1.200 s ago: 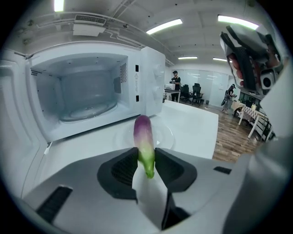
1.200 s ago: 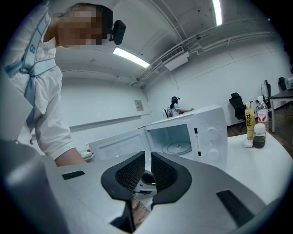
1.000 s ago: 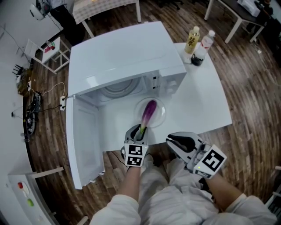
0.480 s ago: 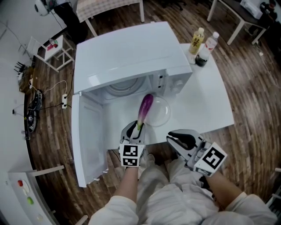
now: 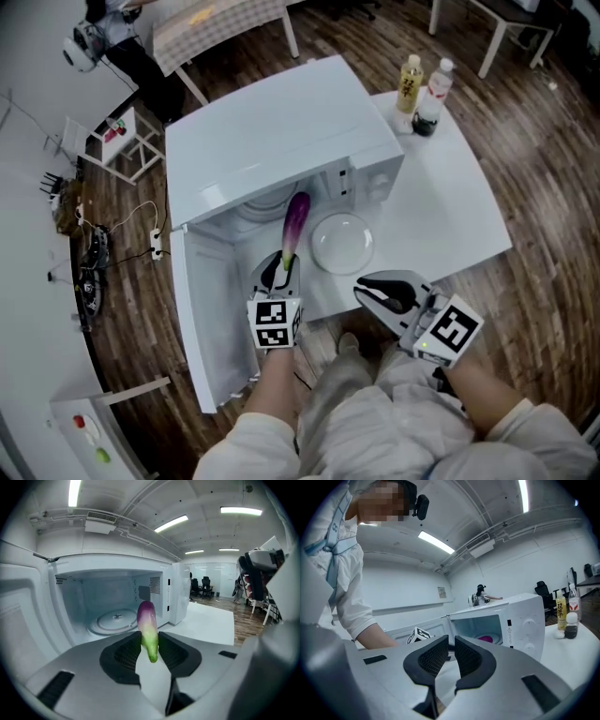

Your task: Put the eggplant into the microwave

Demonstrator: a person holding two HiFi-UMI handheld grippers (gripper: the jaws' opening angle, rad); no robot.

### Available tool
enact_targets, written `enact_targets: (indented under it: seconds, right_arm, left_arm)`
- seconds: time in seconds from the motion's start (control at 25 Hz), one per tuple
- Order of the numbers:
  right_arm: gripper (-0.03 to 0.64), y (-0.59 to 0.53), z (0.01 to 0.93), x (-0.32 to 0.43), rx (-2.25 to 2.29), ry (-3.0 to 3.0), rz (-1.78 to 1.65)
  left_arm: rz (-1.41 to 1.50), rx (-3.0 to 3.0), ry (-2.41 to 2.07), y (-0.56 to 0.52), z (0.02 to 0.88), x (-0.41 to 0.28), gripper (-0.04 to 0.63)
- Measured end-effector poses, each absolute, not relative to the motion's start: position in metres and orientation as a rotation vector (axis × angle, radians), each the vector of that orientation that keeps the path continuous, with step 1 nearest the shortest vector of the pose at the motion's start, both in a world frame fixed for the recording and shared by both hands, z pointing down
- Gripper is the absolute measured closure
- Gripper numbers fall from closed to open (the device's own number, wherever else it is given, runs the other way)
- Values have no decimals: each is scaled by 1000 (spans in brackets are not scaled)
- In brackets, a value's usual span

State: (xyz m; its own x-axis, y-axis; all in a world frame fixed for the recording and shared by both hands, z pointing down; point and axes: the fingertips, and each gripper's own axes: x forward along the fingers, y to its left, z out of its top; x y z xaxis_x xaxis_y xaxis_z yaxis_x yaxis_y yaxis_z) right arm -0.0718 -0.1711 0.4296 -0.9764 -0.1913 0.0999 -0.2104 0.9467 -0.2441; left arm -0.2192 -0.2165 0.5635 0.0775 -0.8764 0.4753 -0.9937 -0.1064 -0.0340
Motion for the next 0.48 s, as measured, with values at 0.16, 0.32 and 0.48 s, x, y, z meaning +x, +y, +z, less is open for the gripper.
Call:
enact_targets:
  seconds: [0.16, 0.32, 0.48]
  right_arm:
    - [572, -174, 428, -73, 376, -3042, 398]
    - [572, -178, 428, -74, 420, -3044, 394]
    - [572, -183, 432, -79, 461, -3030, 374]
  left_arm:
    - [605, 2068, -1859, -233, 562, -240, 480]
    - [593, 2076, -1852, -251, 559, -253, 480]
    - [580, 2083, -1834, -268, 559, -259, 480]
